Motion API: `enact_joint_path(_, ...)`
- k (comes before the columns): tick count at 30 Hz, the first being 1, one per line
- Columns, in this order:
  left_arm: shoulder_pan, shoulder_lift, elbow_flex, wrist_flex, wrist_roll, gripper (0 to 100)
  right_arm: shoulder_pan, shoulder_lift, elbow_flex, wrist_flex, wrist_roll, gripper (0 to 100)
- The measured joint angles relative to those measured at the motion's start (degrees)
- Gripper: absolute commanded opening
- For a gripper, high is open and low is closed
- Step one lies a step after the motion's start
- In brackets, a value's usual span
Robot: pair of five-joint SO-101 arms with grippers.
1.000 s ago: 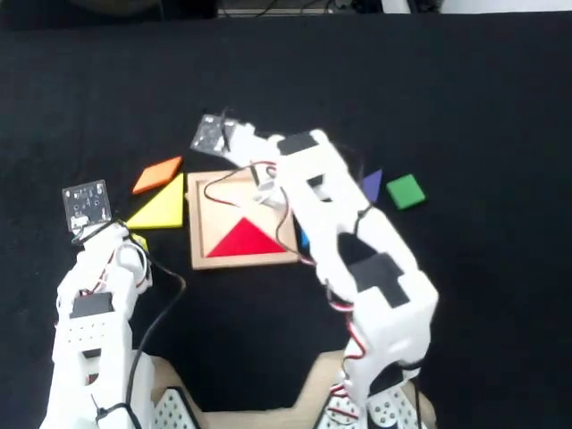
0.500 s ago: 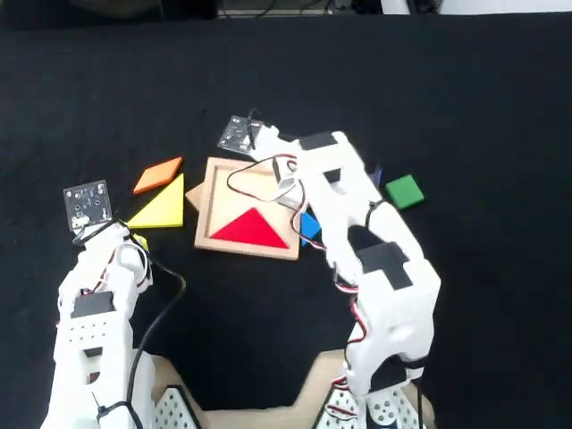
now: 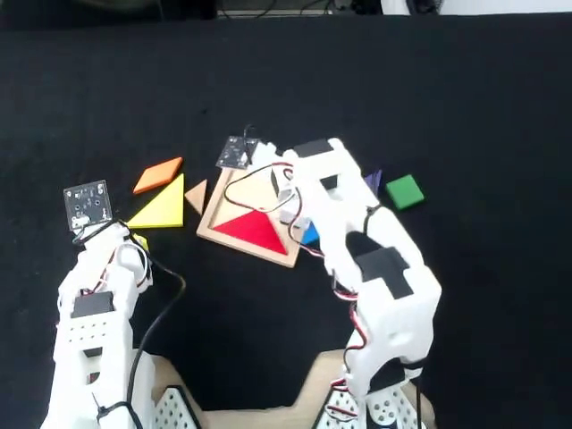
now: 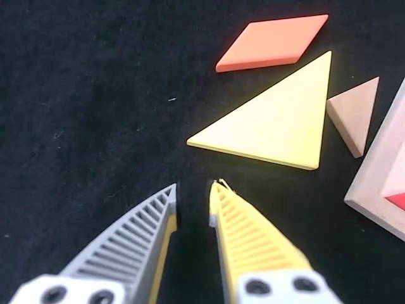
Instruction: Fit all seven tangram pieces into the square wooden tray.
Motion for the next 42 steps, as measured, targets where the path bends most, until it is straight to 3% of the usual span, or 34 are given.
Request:
enact_joint_path(4, 0.00, 0.00, 0.00, 0.00, 0.00, 10, -0.97, -3.52, -1.76, -0.35, -0.79, 1.1)
enact_joint_path(9, 0.00, 0.00, 0.00, 0.00, 0.00, 10, -5.19, -1.67, -5.27, -4.92, -7.30, 1.1)
enact_joint_path(16, 0.00, 0.00, 0.00, 0.00, 0.00, 10, -9.76, 10.29, -12.40, -5.27, -7.91, 1.1)
enact_joint_path(27, 0.00, 0.00, 0.00, 0.00, 0.00, 10, -13.45, 12.57, -16.53, -5.45, -7.91, 1.1)
enact_joint_path(42, 0.00, 0.00, 0.00, 0.00, 0.00, 10, -20.13, 12.04, -14.42, 6.59, -8.00, 1.1)
